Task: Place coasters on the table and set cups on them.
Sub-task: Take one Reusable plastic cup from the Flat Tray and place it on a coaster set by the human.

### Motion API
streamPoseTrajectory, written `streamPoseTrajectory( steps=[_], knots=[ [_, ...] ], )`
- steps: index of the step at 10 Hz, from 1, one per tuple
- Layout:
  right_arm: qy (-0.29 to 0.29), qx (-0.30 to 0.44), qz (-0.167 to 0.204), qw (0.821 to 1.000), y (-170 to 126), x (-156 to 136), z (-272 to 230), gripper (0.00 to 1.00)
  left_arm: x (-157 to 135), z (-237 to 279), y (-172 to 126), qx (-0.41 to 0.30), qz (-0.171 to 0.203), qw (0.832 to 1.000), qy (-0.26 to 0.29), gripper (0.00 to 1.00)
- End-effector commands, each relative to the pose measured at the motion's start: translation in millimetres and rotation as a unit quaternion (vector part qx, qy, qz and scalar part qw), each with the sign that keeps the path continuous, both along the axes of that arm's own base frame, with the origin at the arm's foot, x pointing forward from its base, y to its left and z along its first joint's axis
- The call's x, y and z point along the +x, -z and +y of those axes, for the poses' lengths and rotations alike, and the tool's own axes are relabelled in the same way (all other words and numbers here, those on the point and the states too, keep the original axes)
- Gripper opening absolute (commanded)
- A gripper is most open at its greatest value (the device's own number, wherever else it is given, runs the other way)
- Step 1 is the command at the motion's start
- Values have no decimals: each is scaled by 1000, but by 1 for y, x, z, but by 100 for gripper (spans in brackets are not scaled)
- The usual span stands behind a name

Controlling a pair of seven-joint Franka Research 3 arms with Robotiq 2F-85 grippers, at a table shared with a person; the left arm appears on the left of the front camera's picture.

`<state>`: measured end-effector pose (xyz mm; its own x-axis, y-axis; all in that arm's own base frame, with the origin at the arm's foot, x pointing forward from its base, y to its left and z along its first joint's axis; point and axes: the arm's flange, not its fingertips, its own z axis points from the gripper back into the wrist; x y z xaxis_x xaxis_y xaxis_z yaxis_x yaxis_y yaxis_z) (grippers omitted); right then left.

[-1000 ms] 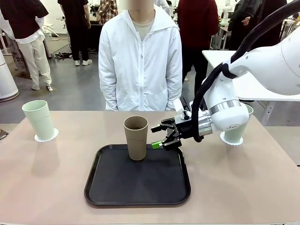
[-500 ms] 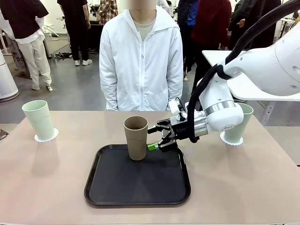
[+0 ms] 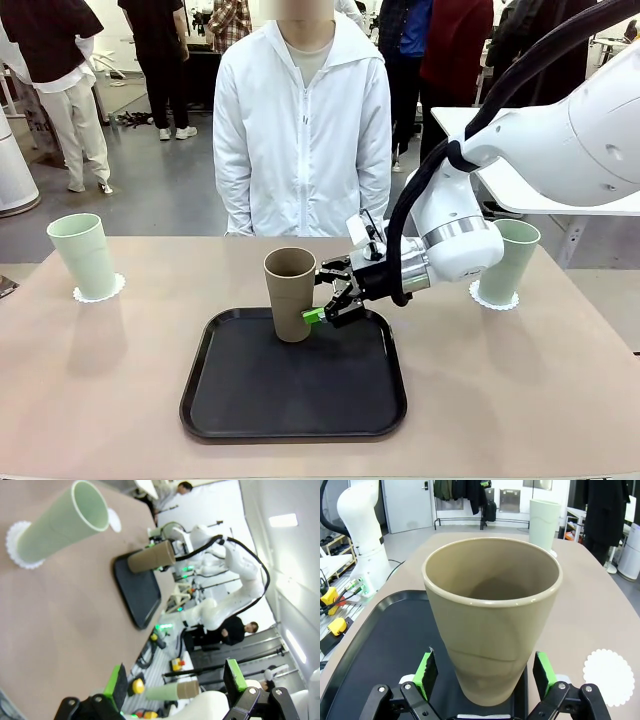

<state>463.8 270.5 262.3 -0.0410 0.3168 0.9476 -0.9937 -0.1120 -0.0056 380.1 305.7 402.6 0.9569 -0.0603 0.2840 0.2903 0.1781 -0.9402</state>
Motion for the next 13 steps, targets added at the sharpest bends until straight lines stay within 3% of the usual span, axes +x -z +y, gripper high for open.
streamPoseTrajectory(
  steps=[1,10,11,12,13],
  knots=[
    [-6,1,-8,1000,7,6,9,100,-1,1,-2,4,2,1000,-2,100],
    [-20,17,14,1000,15,10,28,100,-1,1,-2,4,2,1000,-2,100],
    [-27,19,11,999,15,10,27,41,-1,1,-2,4,2,1000,-2,100],
    [-30,21,11,999,15,10,27,40,-1,1,-2,4,2,1000,-2,100],
    [-32,22,11,999,15,10,26,0,-1,1,-2,4,2,1000,-2,100]
  ],
)
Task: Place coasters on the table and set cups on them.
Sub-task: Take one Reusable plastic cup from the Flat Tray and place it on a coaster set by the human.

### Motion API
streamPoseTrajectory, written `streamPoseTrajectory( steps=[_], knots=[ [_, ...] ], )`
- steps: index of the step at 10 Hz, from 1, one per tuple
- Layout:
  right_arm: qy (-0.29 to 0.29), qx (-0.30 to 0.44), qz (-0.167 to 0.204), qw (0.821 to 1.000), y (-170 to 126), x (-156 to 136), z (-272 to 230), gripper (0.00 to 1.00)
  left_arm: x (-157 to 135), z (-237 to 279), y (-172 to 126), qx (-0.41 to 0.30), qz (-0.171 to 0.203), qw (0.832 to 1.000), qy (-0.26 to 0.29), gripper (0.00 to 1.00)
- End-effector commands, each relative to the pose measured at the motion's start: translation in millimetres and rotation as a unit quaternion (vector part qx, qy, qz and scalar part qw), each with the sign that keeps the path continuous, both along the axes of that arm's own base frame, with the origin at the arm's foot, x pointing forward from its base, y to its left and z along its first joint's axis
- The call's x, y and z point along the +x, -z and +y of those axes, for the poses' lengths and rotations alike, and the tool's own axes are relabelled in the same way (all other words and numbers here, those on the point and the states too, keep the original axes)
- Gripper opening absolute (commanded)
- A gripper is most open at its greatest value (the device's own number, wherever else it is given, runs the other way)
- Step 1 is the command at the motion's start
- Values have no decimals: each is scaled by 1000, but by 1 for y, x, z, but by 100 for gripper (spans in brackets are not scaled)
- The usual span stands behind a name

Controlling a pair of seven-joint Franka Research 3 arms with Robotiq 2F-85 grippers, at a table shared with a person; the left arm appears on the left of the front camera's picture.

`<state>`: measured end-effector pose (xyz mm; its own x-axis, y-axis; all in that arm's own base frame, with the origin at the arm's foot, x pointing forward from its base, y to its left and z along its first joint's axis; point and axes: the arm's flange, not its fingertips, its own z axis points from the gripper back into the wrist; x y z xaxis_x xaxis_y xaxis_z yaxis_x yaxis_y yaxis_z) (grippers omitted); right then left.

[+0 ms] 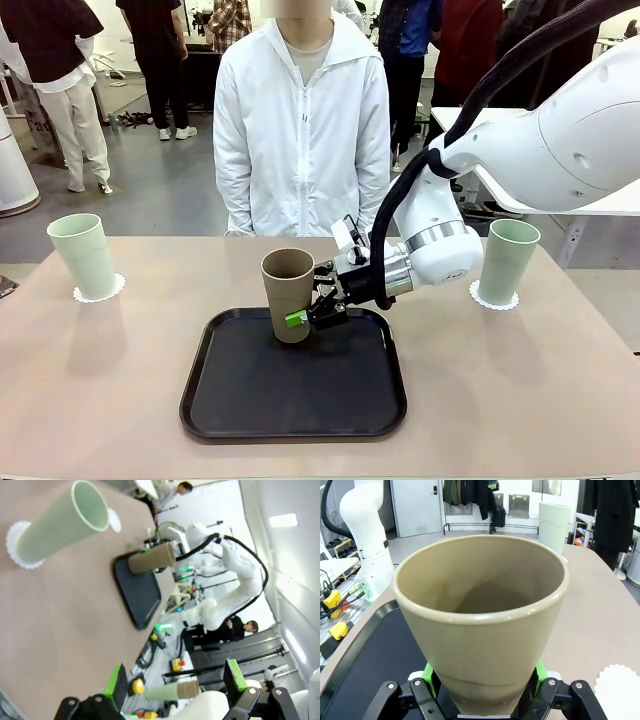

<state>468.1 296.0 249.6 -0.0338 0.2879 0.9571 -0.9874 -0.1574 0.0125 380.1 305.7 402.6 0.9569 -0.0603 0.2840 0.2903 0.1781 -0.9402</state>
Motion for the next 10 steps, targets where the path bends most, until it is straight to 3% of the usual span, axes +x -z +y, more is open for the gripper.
streamPoseTrajectory(
  steps=[1,2,3,4,8,10],
  knots=[
    [-8,10,1,1000,1,4,0,35,-1,1,-2,4,2,1000,-2,100],
    [-13,9,-1,1000,-3,-2,-2,0,-1,1,-2,4,2,1000,-2,100],
    [3,11,6,1000,-9,-5,-5,23,-1,1,-2,4,2,1000,-2,100],
    [9,16,31,999,-22,-15,-7,0,-1,1,-2,4,2,1000,-2,100],
    [20,5,19,1000,-127,-43,-10,0,-1,1,-2,4,2,1000,-2,100],
    [24,-3,26,999,-155,-42,-4,0,-1,1,-2,4,2,1000,-2,100]
  ],
)
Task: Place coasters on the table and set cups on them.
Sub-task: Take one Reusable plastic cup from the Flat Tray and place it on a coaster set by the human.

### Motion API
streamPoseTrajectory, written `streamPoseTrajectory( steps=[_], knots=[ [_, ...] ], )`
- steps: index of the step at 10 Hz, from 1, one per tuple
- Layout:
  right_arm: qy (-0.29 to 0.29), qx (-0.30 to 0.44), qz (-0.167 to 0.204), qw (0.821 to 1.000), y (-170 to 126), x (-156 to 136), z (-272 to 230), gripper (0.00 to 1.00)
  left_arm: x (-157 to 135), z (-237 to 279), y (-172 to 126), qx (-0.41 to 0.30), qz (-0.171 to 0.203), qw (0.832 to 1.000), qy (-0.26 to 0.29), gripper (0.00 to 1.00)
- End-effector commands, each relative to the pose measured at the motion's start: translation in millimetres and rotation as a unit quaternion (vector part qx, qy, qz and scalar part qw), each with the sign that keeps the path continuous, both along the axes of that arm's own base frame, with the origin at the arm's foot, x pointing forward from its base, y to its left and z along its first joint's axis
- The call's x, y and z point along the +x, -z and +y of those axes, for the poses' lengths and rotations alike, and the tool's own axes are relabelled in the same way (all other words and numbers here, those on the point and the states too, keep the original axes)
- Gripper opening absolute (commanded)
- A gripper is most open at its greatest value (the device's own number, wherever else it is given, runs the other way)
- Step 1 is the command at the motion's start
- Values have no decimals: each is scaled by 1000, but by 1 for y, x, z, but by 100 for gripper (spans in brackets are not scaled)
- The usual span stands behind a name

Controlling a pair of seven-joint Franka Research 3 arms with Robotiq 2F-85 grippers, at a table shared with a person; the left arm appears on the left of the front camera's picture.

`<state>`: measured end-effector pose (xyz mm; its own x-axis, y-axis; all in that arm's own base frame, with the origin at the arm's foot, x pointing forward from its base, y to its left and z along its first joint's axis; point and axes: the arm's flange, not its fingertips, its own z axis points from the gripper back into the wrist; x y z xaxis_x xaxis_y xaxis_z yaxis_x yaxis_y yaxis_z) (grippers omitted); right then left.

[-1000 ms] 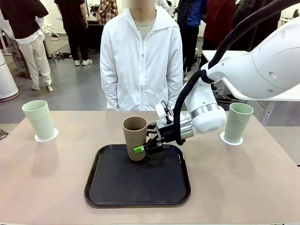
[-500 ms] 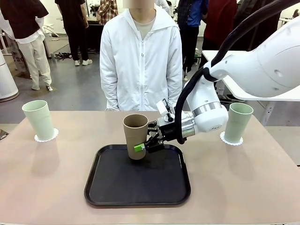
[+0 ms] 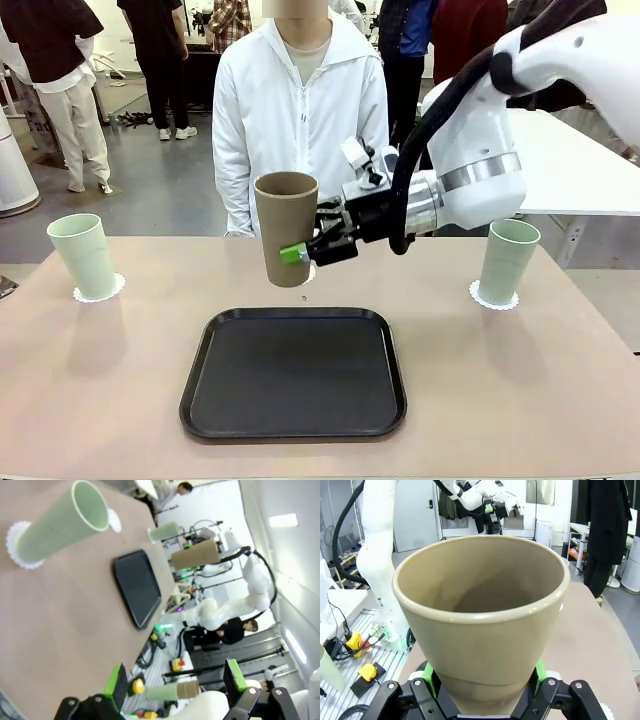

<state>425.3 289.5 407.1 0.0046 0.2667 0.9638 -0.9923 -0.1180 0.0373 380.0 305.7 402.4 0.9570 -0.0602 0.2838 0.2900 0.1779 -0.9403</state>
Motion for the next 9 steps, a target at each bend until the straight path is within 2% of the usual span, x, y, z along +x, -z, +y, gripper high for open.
streamPoseTrajectory(
  steps=[1,2,3,7,8,9],
  knots=[
    [6,-24,18,1000,1,3,6,0,-1,1,-2,4,2,1000,-2,100],
    [8,-34,21,999,3,3,6,0,-1,1,-2,4,2,1000,-2,100],
    [3,-3,4,1000,-8,-2,2,0,-1,1,-2,4,2,1000,-2,100],
    [3,-3,4,1000,-8,-2,2,0,-1,1,-2,4,2,1000,-2,100],
    [7,-9,9,1000,-6,-1,2,82,-1,1,-2,4,2,1000,-2,100],
    [21,-21,-9,1000,5,24,2,82,-1,1,-2,4,2,1000,-2,100]
  ],
)
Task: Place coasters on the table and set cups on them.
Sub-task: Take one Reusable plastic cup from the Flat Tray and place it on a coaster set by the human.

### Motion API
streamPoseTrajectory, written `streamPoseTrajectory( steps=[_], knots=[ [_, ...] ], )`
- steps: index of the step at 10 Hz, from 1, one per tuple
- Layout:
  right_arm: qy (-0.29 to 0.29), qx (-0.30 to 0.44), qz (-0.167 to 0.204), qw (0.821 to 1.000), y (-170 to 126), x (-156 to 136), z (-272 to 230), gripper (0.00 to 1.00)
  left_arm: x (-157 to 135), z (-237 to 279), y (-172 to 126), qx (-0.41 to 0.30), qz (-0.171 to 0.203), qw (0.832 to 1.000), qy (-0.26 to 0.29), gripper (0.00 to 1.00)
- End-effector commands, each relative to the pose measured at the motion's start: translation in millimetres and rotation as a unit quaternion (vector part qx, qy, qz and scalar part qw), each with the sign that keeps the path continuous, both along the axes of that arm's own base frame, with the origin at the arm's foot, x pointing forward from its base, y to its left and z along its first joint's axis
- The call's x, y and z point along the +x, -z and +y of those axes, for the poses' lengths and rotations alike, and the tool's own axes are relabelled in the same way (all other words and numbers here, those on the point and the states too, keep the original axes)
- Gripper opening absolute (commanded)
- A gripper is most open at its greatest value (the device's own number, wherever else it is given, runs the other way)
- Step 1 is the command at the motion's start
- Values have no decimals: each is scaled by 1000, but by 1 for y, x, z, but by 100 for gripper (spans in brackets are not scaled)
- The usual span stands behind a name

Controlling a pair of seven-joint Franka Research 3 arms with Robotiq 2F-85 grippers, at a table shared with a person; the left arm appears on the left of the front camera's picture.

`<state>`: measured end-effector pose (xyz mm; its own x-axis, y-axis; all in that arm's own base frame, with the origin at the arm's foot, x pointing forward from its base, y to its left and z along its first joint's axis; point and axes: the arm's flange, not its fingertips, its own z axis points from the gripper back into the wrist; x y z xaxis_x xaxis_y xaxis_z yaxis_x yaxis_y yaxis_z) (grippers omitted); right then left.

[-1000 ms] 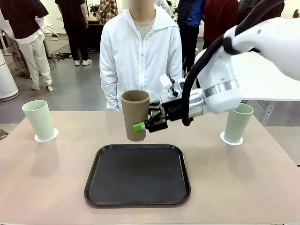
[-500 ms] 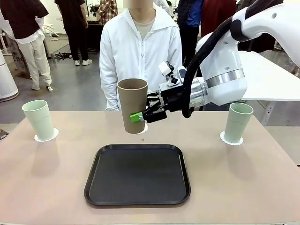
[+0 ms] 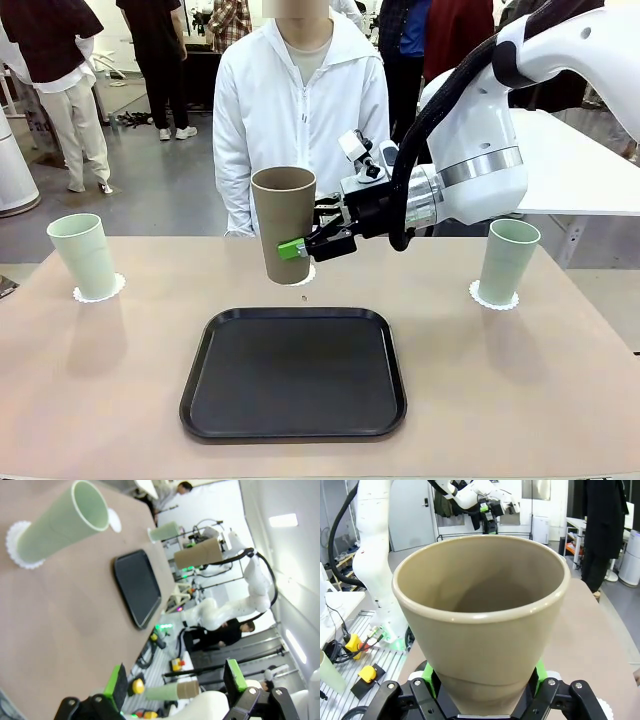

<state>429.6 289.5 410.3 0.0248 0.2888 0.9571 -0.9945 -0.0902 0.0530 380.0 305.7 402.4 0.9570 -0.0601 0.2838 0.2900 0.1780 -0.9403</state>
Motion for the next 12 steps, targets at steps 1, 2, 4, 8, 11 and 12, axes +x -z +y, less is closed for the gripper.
streamPoseTrajectory(
  steps=[1,2,4,8,11,12],
  knots=[
    [13,-11,-17,1000,20,49,5,82,-1,1,-2,4,2,1000,-2,100],
    [17,-18,-9,1000,31,76,10,82,-1,1,-2,4,2,1000,-2,100],
    [37,-30,-16,999,38,127,17,82,-1,1,-2,4,2,1000,-2,100],
    [50,-17,-12,999,28,175,24,82,-1,1,-2,4,2,1000,-2,100],
    [53,-9,-25,998,27,171,18,82,-1,1,-2,4,2,1000,-2,100],
    [53,-9,-25,998,27,171,18,82,-1,1,-2,4,2,1000,-2,100]
  ],
)
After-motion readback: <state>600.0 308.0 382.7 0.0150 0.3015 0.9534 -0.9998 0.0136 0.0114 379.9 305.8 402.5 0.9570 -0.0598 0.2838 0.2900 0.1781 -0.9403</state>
